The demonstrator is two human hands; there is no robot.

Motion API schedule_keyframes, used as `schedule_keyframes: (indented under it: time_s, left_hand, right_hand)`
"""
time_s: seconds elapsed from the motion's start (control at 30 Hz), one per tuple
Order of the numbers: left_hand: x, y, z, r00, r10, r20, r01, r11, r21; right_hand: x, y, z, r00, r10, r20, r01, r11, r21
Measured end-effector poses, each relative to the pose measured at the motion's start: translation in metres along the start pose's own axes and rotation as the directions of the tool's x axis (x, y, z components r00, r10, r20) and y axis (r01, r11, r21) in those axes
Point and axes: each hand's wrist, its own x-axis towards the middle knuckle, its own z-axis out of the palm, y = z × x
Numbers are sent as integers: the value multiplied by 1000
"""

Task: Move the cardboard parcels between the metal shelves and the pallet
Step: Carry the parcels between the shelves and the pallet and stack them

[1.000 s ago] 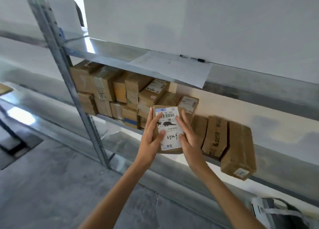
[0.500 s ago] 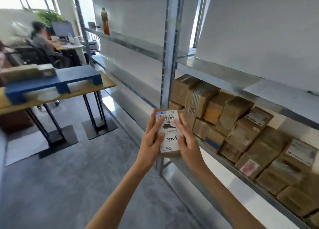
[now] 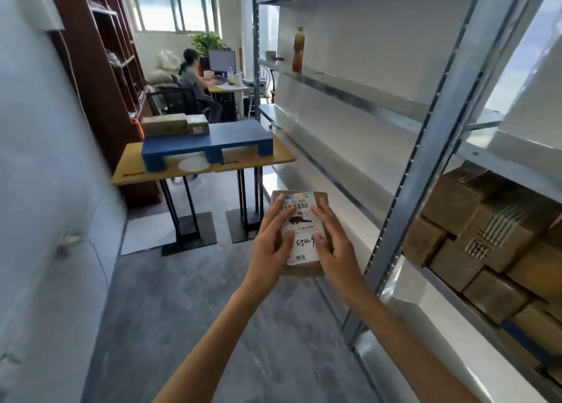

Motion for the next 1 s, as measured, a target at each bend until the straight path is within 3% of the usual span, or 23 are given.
schedule_keyframes:
  time_s: [0.27,0.77,1.0]
  left_hand:
    - [75,-54,-32,992,-64,-111,73,994,80]
    - [268,-175,-82,966,-120,-230,168,965,202]
    - [342,-230,-124,943,-140,-303,209,955,211]
  right_hand:
    - [93,46,53,997,21,80,-31,993,116]
    - [309,142,132,984,-15,177,20,999,-31]
    - [394,167,193,975,10,222,-17,999,30]
